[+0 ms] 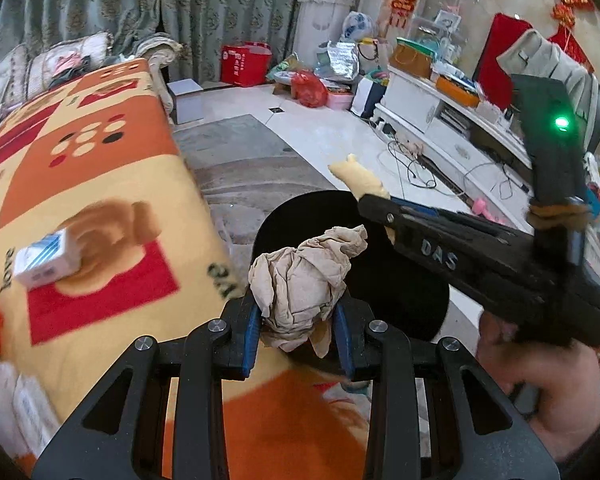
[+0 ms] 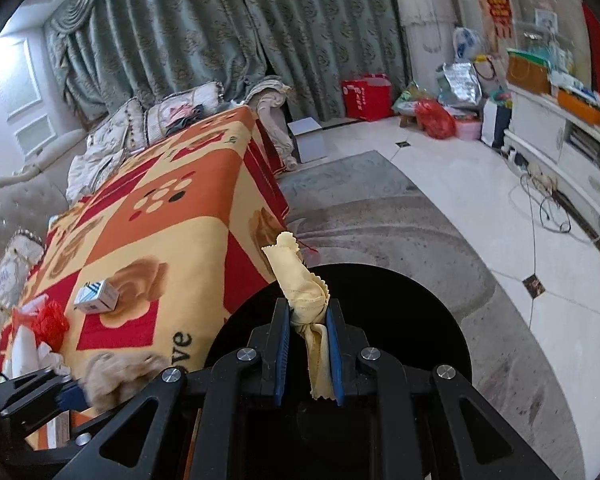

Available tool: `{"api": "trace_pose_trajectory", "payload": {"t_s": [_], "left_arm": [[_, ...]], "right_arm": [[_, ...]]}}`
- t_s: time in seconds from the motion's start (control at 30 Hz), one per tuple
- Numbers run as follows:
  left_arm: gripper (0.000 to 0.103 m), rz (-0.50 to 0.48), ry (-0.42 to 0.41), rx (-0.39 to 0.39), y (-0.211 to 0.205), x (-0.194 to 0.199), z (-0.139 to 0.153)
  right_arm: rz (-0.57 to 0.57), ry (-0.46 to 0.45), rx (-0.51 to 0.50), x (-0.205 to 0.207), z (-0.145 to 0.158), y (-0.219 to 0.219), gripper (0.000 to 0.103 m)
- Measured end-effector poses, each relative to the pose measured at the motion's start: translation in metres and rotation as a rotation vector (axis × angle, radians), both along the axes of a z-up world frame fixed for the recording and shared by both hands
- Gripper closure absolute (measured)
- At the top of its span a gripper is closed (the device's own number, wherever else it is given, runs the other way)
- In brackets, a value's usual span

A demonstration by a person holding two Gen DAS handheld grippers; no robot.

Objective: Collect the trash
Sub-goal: 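Carry the paper ball and cloth bundle with both tools over the black bin, then open both tools to drop the paper ball and cloth into the bin, then move both open tools back over the items on the blanket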

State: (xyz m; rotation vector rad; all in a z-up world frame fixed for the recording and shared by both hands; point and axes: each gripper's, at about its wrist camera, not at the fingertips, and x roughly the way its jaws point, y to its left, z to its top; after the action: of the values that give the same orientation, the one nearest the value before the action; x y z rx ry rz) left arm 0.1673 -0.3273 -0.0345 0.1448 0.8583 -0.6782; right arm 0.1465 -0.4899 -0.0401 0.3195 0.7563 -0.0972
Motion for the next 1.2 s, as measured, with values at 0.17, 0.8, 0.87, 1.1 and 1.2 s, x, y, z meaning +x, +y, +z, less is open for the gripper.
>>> {"api": "trace_pose_trajectory", "payload": {"t_s": [0.17, 0.8, 0.87, 1.1, 1.2], "left_arm": [[0.063, -0.009, 0.000, 0.051, -0.023, 0.016, -0.011], [0.036, 0.150, 0.029, -0.035, 0.063, -0.007, 0.015], [0.036, 0.189, 0.019, -0.043, 0.088, -0.017, 0.022], [0.036, 0.332, -0.031, -0.070, 0.177, -0.050, 0.042], [0.036, 0.399, -0.077, -0.059, 0.221, -0.064, 0.048]], "right_arm": [[-0.043, 0.047, 0.063, 0.006, -0.010, -0.010, 0.086], [-0.106, -0.037, 0.072, 0.007, 0.013, 0.003, 0.057], [-0.072, -0.045, 0.068, 0.009, 0.016, 0.016, 0.057], [0.102, -0.090, 0.044, 0.011, 0.030, 0.084, 0.057], [0.203, -0.113, 0.044, 0.006, 0.035, 0.119, 0.057]]}}
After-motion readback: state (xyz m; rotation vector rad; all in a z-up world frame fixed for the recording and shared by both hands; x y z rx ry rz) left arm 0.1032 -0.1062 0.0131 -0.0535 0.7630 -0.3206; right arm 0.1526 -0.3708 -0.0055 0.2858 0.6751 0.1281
